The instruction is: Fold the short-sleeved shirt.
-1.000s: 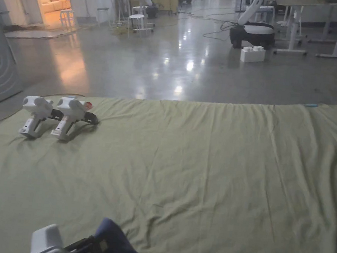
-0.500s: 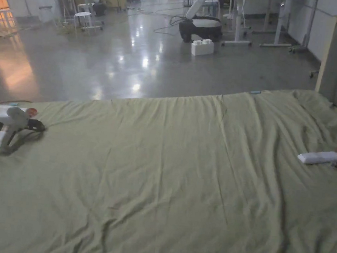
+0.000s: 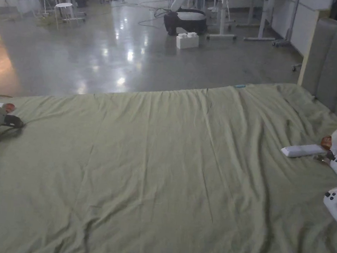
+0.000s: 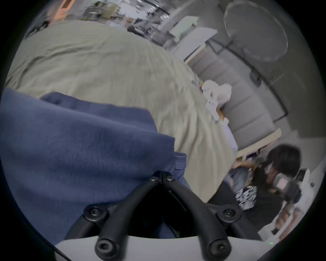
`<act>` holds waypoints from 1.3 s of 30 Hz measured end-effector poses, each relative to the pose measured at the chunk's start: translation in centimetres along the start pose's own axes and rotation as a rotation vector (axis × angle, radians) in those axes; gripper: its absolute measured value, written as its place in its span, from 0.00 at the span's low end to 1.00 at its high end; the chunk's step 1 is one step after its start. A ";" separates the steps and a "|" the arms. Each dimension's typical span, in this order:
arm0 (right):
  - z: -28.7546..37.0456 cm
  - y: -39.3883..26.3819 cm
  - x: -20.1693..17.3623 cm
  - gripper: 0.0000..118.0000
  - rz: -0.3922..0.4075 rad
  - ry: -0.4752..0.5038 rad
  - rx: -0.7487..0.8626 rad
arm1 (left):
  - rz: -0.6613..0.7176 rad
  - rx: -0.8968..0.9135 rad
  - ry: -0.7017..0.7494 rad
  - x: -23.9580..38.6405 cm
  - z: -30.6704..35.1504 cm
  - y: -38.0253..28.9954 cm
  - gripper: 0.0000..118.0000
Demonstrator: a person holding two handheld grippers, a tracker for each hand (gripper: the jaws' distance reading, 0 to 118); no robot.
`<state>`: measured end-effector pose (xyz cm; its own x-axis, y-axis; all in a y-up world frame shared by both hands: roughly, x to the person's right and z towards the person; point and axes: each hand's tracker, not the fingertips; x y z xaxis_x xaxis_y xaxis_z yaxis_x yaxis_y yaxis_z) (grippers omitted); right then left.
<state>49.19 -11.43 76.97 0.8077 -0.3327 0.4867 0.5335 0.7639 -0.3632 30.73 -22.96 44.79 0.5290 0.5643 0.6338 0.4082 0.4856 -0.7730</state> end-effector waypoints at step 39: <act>-20.1 0.9 -9.8 0.00 0.144 0.250 -0.281 | 0.533 0.218 -0.201 -14.1 12.1 1.9 0.21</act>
<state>46.85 -18.63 55.88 0.8970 -0.3841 0.2188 0.4300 0.6430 -0.6338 15.00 -21.93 34.70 0.4593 0.8718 0.1704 -0.0468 0.2153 -0.9754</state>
